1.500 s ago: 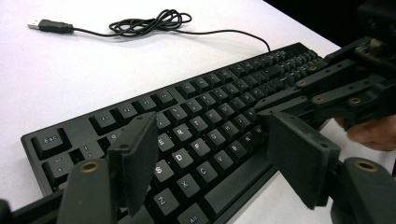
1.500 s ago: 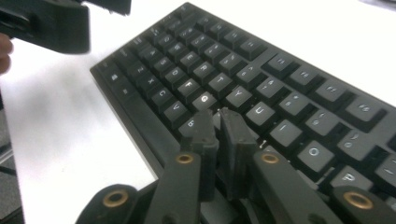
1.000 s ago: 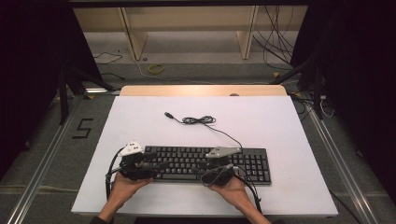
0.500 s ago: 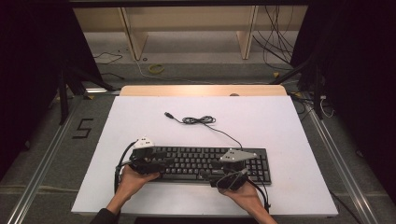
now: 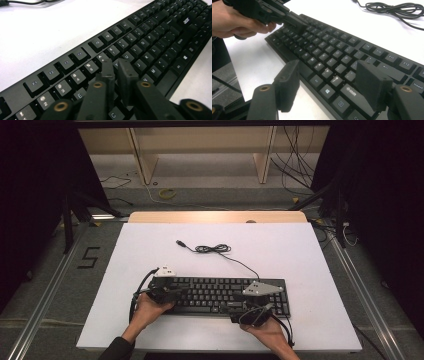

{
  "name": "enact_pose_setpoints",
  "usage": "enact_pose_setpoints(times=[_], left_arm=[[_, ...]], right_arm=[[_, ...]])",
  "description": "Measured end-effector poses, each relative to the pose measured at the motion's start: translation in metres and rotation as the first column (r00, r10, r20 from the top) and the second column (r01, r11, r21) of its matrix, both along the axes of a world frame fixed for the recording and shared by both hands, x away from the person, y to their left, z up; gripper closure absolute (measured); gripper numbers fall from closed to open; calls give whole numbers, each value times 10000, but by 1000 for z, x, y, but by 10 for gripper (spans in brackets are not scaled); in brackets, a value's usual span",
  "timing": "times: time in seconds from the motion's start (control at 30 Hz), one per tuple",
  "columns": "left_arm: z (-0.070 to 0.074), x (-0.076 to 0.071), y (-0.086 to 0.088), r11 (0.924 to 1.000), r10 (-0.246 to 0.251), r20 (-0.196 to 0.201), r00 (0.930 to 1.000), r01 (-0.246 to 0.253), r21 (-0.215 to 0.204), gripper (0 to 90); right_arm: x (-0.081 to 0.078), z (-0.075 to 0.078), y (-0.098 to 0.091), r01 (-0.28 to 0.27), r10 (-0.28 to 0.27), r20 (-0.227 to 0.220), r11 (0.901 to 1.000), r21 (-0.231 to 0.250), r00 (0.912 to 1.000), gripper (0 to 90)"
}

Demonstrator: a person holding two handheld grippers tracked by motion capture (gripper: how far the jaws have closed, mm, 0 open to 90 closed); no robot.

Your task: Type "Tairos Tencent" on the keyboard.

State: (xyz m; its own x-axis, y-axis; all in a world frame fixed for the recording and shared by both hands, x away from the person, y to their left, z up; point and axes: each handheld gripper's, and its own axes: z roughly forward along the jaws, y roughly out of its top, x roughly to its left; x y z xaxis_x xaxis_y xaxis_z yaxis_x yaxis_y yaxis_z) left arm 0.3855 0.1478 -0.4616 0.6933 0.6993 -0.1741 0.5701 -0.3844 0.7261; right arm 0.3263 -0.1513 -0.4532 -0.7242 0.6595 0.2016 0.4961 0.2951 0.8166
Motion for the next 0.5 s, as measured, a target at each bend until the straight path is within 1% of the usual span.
enact_pose_setpoints(times=[0.17,0.3,0.4,0.5], left_arm=[[-2,4,-3,9999,-61,20,10000,60,152,887],[-4,6,-5,9998,-119,-80,9999,120,185,889],[-6,8,-6,9994,-149,-80,9999,151,307,889],[-7,9,-6,9994,-117,-98,9999,120,314,889]], right_arm=[[-1,0,-1,21,-21,10,10000,-14,10000,359],[-2,0,-2,20,-20,-24,10000,14,10000,348],[-3,-1,-2,7,-7,-15,10000,-3,10000,343],[-4,0,-3,13,-13,-13,10000,24,10000,340]])
